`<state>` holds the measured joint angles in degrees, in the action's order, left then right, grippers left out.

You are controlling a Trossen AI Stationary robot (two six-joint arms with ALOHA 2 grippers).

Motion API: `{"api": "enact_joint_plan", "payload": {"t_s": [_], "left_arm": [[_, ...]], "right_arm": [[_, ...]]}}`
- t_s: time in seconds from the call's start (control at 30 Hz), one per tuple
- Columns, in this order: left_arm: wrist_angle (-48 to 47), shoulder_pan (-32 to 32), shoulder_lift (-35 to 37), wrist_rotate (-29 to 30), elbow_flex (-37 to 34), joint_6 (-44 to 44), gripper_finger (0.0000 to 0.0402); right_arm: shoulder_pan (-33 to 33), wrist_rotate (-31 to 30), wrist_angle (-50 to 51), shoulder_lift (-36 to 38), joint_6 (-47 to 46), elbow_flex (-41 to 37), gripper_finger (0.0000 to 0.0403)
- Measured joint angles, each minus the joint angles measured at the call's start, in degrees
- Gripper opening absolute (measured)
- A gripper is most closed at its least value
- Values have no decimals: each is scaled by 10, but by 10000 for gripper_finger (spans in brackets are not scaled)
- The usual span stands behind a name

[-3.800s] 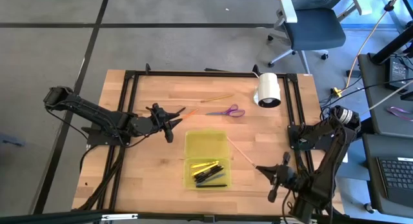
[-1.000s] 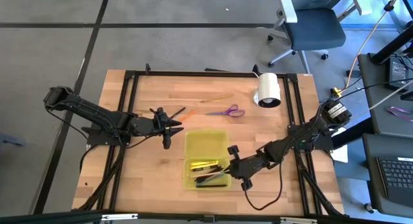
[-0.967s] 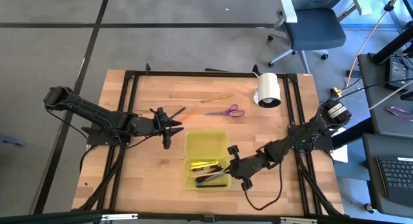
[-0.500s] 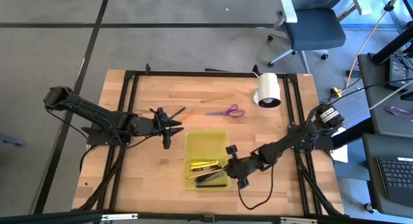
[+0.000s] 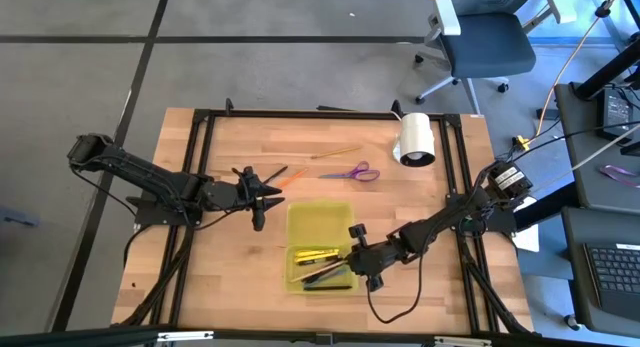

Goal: Pick & place school supplies into a supply box
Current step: Put the pink pencil into the yellow supply box, then put the black pen into the yellow supply box

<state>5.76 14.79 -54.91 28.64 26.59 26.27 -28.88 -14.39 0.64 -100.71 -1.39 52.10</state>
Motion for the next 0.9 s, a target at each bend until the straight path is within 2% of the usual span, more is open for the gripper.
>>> {"api": "enact_joint_plan", "payload": {"t_s": [0.23,0.37,0.43,0.53,0.7,0.83,0.9], "left_arm": [[0,0,0,0,0,0,116],[0,-1,0,6,0,0,116],[-6,-14,0,18,3,6,116],[-43,-60,0,4,23,36,116],[-176,-172,-16,-55,51,102,116],[-203,-253,-49,-114,52,126,116],[-197,-283,-69,-123,52,126,116]], "right_arm": [[0,4,0,0,-17,0,122],[0,5,4,21,-126,2,141],[0,15,5,44,-148,3,143],[0,41,13,79,-148,3,144],[-1,58,89,139,-182,-17,144],[0,88,46,211,-223,-82,144],[-1,91,16,248,-251,-121,144]]}}
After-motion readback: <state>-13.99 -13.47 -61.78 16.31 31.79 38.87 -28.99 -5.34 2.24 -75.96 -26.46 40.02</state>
